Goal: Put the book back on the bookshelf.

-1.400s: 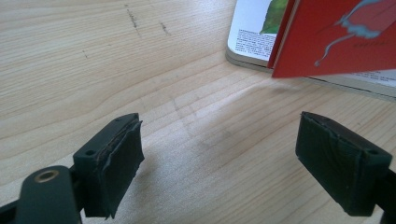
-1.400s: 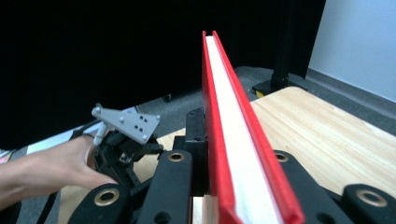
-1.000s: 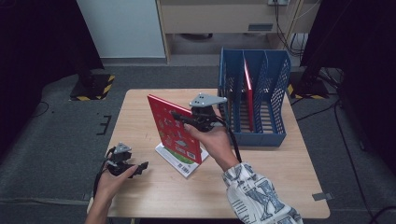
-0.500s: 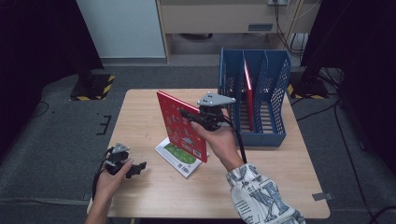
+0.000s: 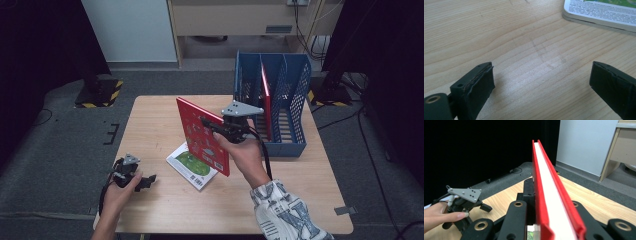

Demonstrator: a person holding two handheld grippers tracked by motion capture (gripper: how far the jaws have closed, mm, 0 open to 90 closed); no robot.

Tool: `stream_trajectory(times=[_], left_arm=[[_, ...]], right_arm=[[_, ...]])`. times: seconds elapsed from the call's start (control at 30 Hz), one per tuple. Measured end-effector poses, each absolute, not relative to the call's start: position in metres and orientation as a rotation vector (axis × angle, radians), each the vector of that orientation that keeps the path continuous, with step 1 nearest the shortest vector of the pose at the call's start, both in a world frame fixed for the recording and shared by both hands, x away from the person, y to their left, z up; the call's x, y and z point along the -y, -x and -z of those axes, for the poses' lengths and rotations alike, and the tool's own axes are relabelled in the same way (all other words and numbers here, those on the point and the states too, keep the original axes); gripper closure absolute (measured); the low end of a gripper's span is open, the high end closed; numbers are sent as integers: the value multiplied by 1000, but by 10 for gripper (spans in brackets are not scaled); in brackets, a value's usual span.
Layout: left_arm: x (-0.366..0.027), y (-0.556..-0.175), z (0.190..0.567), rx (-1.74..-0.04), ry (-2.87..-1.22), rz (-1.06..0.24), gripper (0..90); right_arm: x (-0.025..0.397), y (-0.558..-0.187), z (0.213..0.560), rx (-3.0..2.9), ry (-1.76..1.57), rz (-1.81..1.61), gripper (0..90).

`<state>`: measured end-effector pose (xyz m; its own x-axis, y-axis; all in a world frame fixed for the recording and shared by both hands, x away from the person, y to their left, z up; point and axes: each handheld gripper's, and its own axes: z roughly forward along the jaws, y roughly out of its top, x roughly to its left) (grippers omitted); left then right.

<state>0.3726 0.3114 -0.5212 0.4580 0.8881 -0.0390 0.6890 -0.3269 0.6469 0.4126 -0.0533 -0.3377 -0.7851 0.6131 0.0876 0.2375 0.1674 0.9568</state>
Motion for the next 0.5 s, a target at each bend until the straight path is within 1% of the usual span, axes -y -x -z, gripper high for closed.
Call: stream_trajectory(times=[0.3, 0.5], left_arm=[[-311, -373, 523, -1313, -2108, -432, 48], [-310, -373, 524, -1301, -2138, -431, 57]], right_arm=[[67, -400, 337, -2121, -812, -1669, 793], [77, -397, 338, -2123, -823, -1657, 792]])
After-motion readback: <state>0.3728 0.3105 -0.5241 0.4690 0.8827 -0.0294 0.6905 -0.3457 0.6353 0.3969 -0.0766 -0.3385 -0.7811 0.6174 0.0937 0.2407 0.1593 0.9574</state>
